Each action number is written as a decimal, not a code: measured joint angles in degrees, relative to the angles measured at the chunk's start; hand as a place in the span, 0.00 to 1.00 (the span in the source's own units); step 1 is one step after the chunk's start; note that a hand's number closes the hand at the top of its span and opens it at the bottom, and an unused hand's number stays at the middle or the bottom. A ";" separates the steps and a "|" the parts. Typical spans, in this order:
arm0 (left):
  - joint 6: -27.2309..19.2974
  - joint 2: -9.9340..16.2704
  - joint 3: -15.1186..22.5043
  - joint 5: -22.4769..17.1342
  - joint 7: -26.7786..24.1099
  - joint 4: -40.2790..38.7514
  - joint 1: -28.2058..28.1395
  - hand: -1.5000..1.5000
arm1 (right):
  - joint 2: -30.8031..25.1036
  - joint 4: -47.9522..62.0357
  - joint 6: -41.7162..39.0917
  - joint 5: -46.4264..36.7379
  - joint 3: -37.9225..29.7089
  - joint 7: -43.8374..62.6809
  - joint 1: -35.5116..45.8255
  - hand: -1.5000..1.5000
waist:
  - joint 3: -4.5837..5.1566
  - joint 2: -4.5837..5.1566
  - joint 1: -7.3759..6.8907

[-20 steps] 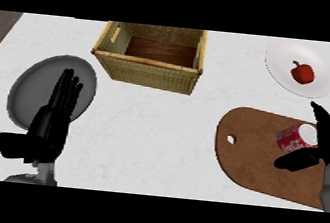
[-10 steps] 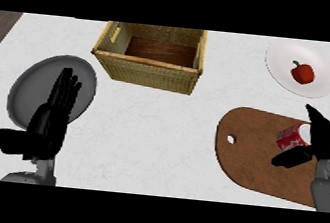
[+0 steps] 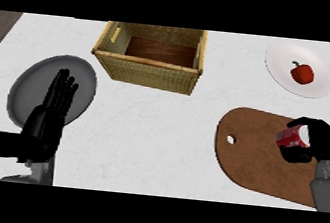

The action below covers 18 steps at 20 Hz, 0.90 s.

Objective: Pick the can from the cutting board and place it in the basket

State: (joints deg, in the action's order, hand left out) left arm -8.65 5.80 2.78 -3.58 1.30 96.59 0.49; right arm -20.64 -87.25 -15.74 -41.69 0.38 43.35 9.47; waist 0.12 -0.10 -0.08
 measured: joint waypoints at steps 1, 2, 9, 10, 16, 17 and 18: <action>-0.02 -0.13 -0.13 -0.04 0.33 -0.09 0.41 0.50 | -0.54 0.56 -0.55 -0.24 0.02 -1.02 0.22 1.00 | 0.03 -0.02 -0.02; 0.10 -0.60 -0.01 0.05 -0.69 -0.94 0.41 0.50 | -1.05 0.82 -0.78 -0.37 -0.11 -2.38 0.01 1.00 | 0.05 -0.03 -0.01; 1.08 -0.49 -0.89 0.13 0.44 -0.08 0.53 0.50 | 1.28 0.05 -1.56 -5.20 2.93 -2.56 1.24 1.00 | 0.16 -0.09 -0.14; 1.10 -0.69 -0.42 0.37 0.48 -0.13 0.94 0.50 | 3.46 0.15 -0.97 -7.14 5.62 -1.08 2.79 1.00 | 0.29 -0.05 -0.80; 3.51 -1.38 3.04 0.57 0.53 -0.66 3.69 0.50 | 15.95 4.46 -0.35 -12.76 20.56 5.80 13.80 1.00 | 0.24 1.61 -9.01; 3.88 -1.48 3.48 0.60 0.46 -0.85 4.19 0.50 | 16.95 5.69 0.15 -12.79 22.54 6.88 15.46 1.00 | 0.20 1.86 -9.99; 4.23 -1.56 4.02 0.69 0.45 -0.93 4.53 0.50 | 17.73 6.89 0.73 -12.72 24.14 7.93 17.33 1.00 | 0.15 2.03 -10.93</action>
State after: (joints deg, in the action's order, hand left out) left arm -4.43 4.24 6.80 -2.89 1.75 95.65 5.02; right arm -2.91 -80.36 -15.01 -54.42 24.52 51.28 26.80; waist 0.27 1.93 -11.01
